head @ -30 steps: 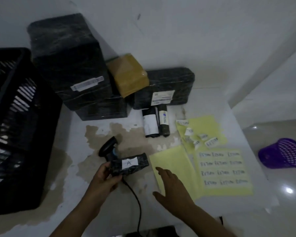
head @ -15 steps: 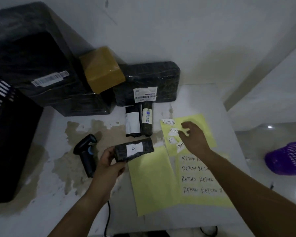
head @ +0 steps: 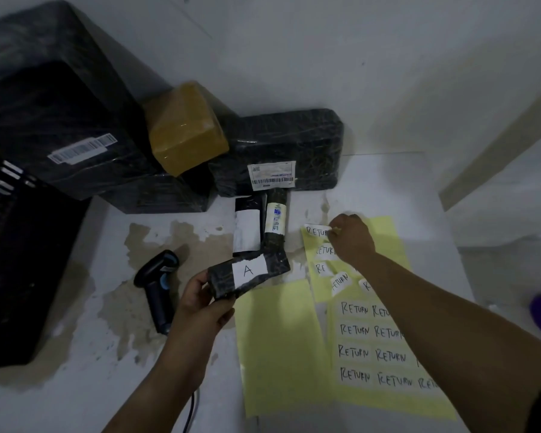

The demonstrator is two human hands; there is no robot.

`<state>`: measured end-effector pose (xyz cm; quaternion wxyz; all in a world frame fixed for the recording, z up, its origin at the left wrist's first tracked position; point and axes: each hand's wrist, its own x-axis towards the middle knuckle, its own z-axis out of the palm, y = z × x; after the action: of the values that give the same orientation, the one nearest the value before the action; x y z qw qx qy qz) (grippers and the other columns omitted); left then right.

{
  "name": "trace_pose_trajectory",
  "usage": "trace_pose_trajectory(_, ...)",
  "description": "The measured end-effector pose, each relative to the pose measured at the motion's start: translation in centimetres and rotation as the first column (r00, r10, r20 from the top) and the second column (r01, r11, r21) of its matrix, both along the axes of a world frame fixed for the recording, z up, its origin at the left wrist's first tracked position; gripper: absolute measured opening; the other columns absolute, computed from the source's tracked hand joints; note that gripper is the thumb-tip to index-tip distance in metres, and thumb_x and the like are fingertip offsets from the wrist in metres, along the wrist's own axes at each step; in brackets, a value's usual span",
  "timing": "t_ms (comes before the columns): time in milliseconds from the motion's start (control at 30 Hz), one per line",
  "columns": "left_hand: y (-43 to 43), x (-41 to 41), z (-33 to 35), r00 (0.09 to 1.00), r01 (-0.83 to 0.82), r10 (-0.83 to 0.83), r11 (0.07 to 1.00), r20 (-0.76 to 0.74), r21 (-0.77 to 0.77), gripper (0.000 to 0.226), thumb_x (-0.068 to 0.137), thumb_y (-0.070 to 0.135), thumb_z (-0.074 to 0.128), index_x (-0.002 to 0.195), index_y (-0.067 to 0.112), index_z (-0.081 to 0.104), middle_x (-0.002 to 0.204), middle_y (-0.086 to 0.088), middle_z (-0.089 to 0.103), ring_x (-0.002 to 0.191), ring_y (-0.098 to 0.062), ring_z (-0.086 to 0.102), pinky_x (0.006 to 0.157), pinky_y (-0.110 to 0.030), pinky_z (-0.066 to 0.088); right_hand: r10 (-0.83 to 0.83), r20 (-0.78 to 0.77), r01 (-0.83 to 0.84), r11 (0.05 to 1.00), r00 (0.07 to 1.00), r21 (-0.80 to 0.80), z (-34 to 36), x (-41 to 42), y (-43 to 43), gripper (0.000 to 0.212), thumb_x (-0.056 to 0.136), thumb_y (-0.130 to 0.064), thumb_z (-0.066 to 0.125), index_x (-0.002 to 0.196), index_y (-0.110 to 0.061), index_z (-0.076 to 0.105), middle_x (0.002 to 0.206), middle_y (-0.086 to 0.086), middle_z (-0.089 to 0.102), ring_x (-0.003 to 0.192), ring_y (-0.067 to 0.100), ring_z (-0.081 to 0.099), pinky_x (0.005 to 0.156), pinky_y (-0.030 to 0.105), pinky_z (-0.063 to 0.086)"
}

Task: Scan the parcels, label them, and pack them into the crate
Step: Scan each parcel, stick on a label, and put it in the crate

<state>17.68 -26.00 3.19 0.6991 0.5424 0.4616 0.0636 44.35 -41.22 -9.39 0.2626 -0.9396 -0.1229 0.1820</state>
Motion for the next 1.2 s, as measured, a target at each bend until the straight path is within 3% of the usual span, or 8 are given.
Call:
trace_pose_trajectory(167,-0.3,0.4,0.4,1.0,0.008,-0.008,1.0,-0.009,0.024,0.042,0.095,-0.008,0.056,0.12,0.025,0.063,0.112,0.007,0.076,0.111,-0.015,0.067,0.083,-0.029,0.05,-0.018,-0.028,0.016,0.999,0.999,-0.052,-0.3,0.2,0.2,0.02,0.097,-0.024,0.05,0.109,-0.017,0.064,0.112,0.01,0.058,0.102,0.032,0.06,0.078,0.035,0.05)
trace_pose_trajectory(500,-0.4,0.0,1.8,0.999,0.042,-0.042,0.999,0.016,-0.025,0.04,0.099,-0.005,0.054,0.128,0.024,0.054,0.121,-0.001,0.073,0.102,-0.017,0.074,0.081,-0.035,0.053,-0.108,-0.182,0.133,0.982,0.977,0.132,1.4,0.3,-1.2,0.016,0.097,-0.023,0.045,0.106,-0.01,0.047,0.078,0.006,0.055,0.063,0.02,0.052,0.053,0.029,0.036)
trace_pose_trajectory(633,-0.1,-0.5,2.4,0.998,0.058,-0.058,0.998,0.007,0.008,0.041,0.096,-0.005,0.059,0.123,0.027,0.057,0.122,0.004,0.072,0.106,-0.014,0.072,0.08,-0.032,0.053,-0.137,-0.245,0.213,0.924,0.96,0.318,3.0,-0.7,-2.2,0.013,0.094,-0.032,0.052,0.099,-0.02,0.051,0.089,0.006,0.063,0.078,0.027,0.062,0.074,0.045,0.056)
trace_pose_trajectory(733,0.4,-0.8,3.1,0.997,0.074,-0.074,0.997,0.013,0.028,0.044,0.095,-0.009,0.058,0.117,0.03,0.058,0.123,0.004,0.07,0.115,-0.019,0.067,0.079,-0.03,0.054,-0.168,-0.165,0.226,0.863,0.972,0.453,7.1,-3.0,-2.7,0.01,0.095,-0.033,0.056,0.096,-0.023,0.054,0.095,-0.001,0.064,0.09,0.023,0.064,0.083,0.053,0.056)
trace_pose_trajectory(867,1.0,-1.7,4.8,0.996,0.066,-0.066,0.998,0.058,-0.001,0.062,0.089,-0.022,0.043,0.119,0.031,0.055,0.127,-0.001,0.065,0.121,-0.026,0.06,0.083,-0.037,0.055,-0.088,-0.097,0.128,0.818,0.991,0.561,14.5,-9.1,-2.5,0.011,0.096,-0.027,0.057,0.085,-0.026,0.059,0.085,-0.004,0.065,0.083,0.021,0.064,0.075,0.046,0.055)
trace_pose_trajectory(967,1.7,-2.9,6.2,0.991,0.054,-0.046,0.996,0.122,-0.065,0.059,0.089,-0.017,0.048,0.119,0.033,0.052,0.128,-0.001,0.062,0.122,-0.027,0.059,0.087,-0.04,0.054,0.02,-0.051,0.014,0.802,0.998,0.597,19.1,-14.2,-2.1,0.015,0.097,-0.023,0.059,0.082,-0.026,0.061,0.086,-0.014,0.065,0.078,0.007,0.061,0.067,0.025,0.049)
trace_pose_trajectory(1033,2.4,-3.5,7.0,0.987,0.058,-0.041,0.993,0.157,-0.106,0.054,0.08,-0.006,0.061,0.117,0.033,0.055,0.125,-0.004,0.064,0.119,-0.028,0.061,0.086,-0.041,0.053,0.091,-0.011,-0.065,0.788,0.996,0.612,21.3,-16.8,-1.3,0.014,0.095,-0.023,0.06,0.082,-0.027,0.061,0.098,-0.024,0.064,0.088,-0.002,0.061,0.068,0.011,0.044)
trace_pose_trajectory(1200,4.3,-4.9,9.2,0.976,0.064,-0.044,0.994,0.212,-0.088,0.022,0.091,0.017,0.064,0.097,0.038,0.065,0.105,-0.001,0.074,0.094,-0.02,0.07,0.071,-0.034,0.051,0.259,0.231,-0.343,0.797,0.938,0.497,24.3,-20.2,2.3,0.012,0.091,-0.037,0.06,0.082,-0.029,0.057,0.127,-0.027,0.05,0.128,-0.005,0.041,0.092,0.013,0.035)
